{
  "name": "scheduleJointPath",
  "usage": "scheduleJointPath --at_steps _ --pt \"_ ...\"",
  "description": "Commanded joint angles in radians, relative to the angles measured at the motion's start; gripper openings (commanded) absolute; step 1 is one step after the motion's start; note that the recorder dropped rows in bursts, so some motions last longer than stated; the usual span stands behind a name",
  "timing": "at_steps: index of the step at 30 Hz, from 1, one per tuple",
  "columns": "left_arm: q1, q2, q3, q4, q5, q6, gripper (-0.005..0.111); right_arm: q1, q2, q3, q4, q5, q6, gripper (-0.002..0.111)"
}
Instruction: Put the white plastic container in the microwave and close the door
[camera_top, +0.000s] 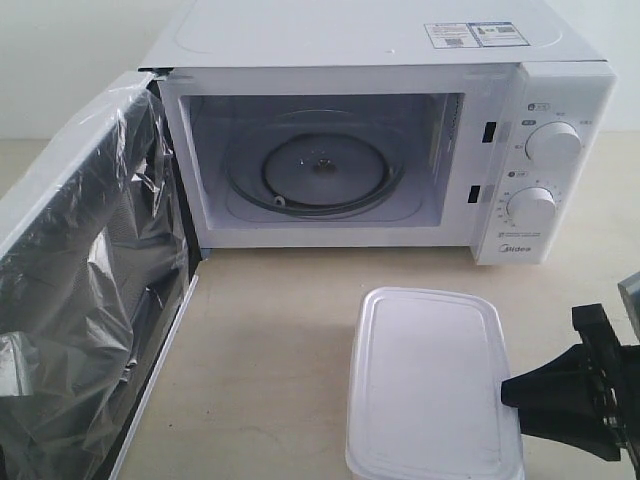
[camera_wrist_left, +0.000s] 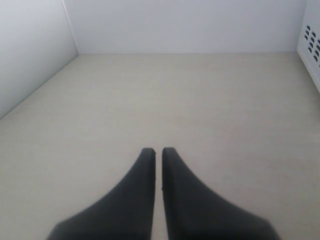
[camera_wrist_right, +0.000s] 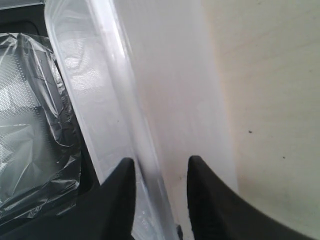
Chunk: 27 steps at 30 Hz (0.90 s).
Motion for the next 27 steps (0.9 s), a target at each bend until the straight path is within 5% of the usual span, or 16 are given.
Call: scheduleJointPath --at_steps 1,20,25,27 --pt "0.003 -0.002 0.003 0.001 -0.002 -0.007 0.004 0.004 0.001 0.002 0.001 0.014 -0.014 0.031" --pt "0.003 -0.002 0.003 0.001 -0.002 -0.007 0.004 0.071 0.051 0.002 0.042 0.020 -0.050 0.030" --pt "0.003 -0.002 0.003 0.001 -0.002 -0.007 0.004 0.071 0.052 0.002 0.066 0.025 -0.089 0.000" --pt "0.003 -0.002 0.003 0.001 -0.002 -0.007 0.004 0.071 0.052 0.002 0.078 0.025 -0.100 0.000"
